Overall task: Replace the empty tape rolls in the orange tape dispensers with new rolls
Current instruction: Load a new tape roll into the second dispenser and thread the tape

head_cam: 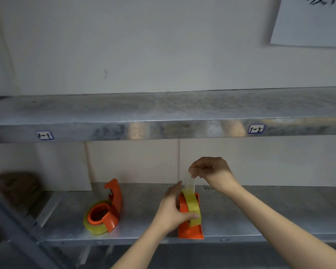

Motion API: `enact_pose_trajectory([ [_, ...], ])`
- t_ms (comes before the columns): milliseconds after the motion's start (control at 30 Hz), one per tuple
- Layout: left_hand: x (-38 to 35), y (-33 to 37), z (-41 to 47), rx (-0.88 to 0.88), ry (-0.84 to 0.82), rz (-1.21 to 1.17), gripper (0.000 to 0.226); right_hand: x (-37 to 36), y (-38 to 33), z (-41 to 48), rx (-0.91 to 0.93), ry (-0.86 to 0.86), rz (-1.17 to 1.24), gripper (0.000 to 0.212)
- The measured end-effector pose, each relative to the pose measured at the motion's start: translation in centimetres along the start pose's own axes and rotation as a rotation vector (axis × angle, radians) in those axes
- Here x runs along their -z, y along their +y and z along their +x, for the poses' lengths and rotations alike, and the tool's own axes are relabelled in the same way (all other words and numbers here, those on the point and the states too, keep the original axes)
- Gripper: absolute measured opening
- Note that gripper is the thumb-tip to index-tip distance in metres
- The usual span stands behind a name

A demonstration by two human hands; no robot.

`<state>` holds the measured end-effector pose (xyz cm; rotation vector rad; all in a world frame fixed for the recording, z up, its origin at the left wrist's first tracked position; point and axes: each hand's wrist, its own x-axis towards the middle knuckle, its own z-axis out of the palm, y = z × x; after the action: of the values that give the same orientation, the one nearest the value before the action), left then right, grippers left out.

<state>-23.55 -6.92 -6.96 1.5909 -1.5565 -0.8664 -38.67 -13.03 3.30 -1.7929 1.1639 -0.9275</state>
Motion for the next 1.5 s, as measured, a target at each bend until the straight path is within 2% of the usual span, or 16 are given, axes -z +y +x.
enact_pose_trajectory([
  [100,0.0,0.2,-0.1,0.079,0.029,-0.004,0.114,-0.2,0.0,0.1,-0.003,-0.018,-0.024,0.012],
  [233,0.6,0.8,-0.4,0.114,-0.083,-0.057,0.096,0.2,0.4,0.2,0.005,-0.001,-0.015,0.011],
  [467,1.0,0.7,-0.5,0.159,-0.215,-0.068,0.083,0.0,0.9,0.7,0.019,-0.041,-0.006,0.010],
  [767,-0.2,-0.2,-1.7,0.206,-0.179,-0.059,0.100,0.1,3.1,0.7,-0.003,-0.043,0.041,0.010],
  [1000,-0.3,-0.2,-2.5,0.238,-0.185,-0.146,0.097,-0.4,3.8,1.5,0.003,-0.059,-0.010,0.003],
  [1167,-0.6,-1.8,-2.7,0.300,-0.183,-0.185,0.083,-0.9,5.1,1.7,-0.070,-0.039,0.023,0.005],
  [1267,-0.5,-2.1,-2.8,0.322,-0.203,-0.202,0.060,-1.0,5.9,1.5,-0.097,-0.029,0.025,0.004],
  [1367,-0.5,-2.2,-2.9,0.304,-0.214,-0.216,0.039,-1.0,6.5,1.5,-0.107,-0.032,-0.003,0.004],
  [1500,-0.9,-2.0,-3.4,0.253,-0.229,-0.225,0.031,-0.8,7.4,1.8,-0.119,-0.074,-0.067,0.005],
])
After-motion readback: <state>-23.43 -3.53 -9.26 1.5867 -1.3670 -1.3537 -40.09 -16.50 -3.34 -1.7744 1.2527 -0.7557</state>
